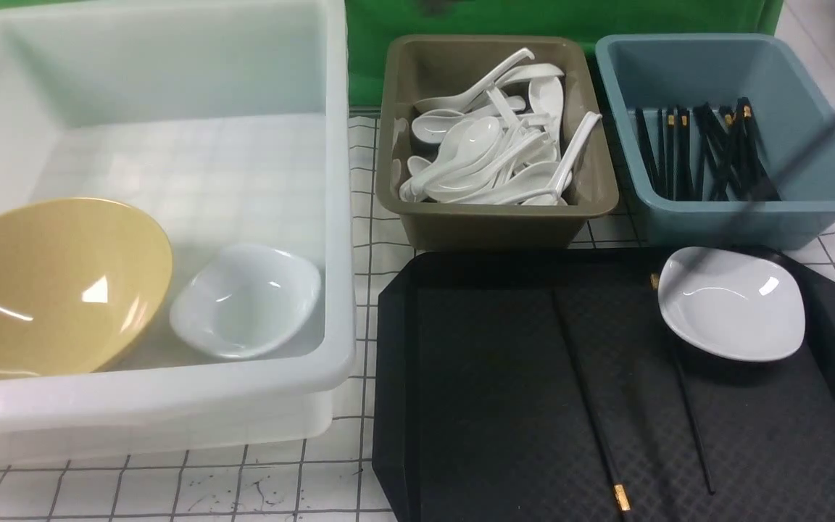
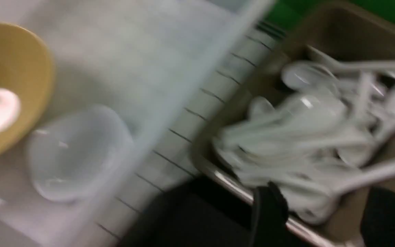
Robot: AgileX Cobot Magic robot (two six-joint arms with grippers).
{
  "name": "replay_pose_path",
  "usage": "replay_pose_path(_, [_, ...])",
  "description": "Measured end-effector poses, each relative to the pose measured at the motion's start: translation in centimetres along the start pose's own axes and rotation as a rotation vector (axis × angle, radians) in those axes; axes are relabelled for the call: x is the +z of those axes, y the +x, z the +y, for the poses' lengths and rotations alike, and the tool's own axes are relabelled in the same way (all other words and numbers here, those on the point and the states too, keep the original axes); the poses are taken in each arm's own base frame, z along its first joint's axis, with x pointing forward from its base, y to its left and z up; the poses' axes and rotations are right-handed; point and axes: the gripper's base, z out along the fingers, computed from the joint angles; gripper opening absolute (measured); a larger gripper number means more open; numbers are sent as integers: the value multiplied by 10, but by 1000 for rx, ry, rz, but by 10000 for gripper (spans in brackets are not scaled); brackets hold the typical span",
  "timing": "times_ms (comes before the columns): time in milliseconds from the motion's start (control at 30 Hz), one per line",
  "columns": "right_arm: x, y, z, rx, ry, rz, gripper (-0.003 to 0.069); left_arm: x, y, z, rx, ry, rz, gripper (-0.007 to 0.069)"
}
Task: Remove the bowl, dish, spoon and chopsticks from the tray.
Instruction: Use the right arm to grab the plate
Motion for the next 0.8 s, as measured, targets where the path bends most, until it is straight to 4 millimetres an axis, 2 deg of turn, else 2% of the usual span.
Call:
replay_pose_path(33, [-2, 18, -21, 34, 38, 58, 400, 0, 0, 0, 0, 1, 1, -8])
replay_pose_path(67, [6, 35, -29, 51, 53, 125, 400, 0, 0, 0, 3, 2, 1, -8])
replay_pose_path(100, [5, 53, -40, 75, 70, 177, 402, 0, 0, 0, 4, 2, 0, -8])
replay_pose_path(133, [15, 87, -57, 120, 96, 284, 405, 0, 0, 0, 6, 2, 0, -8])
replay_pose_path(167, [14, 101, -63, 144, 105, 306, 409, 0, 0, 0, 9, 2, 0, -8])
replay_pose_path(200, [22, 133, -80, 214, 130, 353, 415, 0, 0, 0, 12, 0, -1, -8])
replay_pose_path(267, [23, 161, -100, 312, 161, 337, 426, 0, 0, 0, 15, -1, -3, -8])
replay_pose_path(300, [26, 184, -110, 382, 165, 341, 433, 0, 0, 0, 15, -1, -3, -8])
replay_pose_path(367, [30, 209, -125, 489, 171, 328, 444, 0, 0, 0, 17, -1, -3, -8])
replay_pose_path(433, [42, 243, -138, 654, 143, 293, 458, 0, -1, 0, 18, 5, -9, -8])
replay_pose_path(500, [50, 259, -143, 715, 145, 253, 464, 0, -1, -1, 21, 7, -14, -8])
replay_pose_path(600, [59, 270, -150, 772, 168, 218, 467, 0, -2, -1, 25, 6, -17, -8])
replay_pose_path(800, [89, 275, -162, 862, 178, 167, 467, 0, -3, 0, 43, 3, -32, -8])
